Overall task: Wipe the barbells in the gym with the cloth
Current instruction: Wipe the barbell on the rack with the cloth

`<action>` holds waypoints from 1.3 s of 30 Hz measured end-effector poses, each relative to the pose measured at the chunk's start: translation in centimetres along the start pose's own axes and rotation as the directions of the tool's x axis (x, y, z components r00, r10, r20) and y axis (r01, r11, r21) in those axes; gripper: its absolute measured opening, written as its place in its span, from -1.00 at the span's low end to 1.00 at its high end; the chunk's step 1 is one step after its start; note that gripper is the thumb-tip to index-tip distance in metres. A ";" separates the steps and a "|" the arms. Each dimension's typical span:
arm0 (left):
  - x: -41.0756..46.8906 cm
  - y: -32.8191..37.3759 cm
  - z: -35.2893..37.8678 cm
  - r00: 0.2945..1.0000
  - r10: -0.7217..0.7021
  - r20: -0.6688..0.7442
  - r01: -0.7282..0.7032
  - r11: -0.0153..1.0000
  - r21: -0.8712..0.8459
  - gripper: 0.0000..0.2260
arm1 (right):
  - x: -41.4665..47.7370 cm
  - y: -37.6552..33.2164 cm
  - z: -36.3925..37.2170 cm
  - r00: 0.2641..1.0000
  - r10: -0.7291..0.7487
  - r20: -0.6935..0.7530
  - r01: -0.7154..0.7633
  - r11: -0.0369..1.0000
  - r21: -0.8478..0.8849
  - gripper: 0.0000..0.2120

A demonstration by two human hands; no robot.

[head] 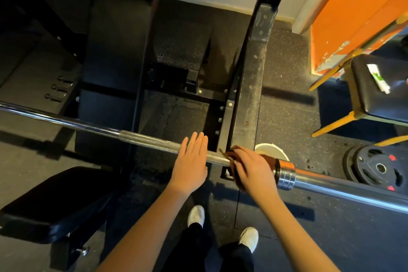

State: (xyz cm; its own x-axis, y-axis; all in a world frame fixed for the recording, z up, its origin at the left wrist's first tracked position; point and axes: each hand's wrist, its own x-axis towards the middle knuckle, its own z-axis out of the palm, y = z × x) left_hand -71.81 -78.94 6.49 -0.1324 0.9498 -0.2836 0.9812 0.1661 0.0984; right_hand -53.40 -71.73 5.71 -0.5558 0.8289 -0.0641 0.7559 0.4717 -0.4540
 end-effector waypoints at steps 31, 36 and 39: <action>2.8 -0.6 -1.2 0.999 0.006 0.033 -0.005 1.000 -0.006 -0.25 | 2.5 -3.3 1.3 0.996 -0.093 -0.005 0.092 0.990 -0.106 -0.68; 1.2 -0.6 0.0 0.999 -0.003 0.033 0.003 1.000 0.002 -0.21 | 1.6 0.5 -1.0 0.990 0.105 -0.092 -0.100 0.993 0.066 -0.75; 0.6 -0.5 0.6 1.000 0.020 0.017 -0.020 1.000 -0.011 -0.14 | 1.5 0.0 -1.4 0.912 0.341 -0.228 -0.263 0.913 0.311 -0.75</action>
State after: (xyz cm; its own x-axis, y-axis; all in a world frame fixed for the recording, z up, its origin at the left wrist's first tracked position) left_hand -72.25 -78.58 5.69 -0.1104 0.9483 -0.2977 0.9819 0.1504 0.1149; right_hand -53.77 -70.07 6.82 -0.1707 0.9853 -0.0108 0.7289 0.1189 -0.6742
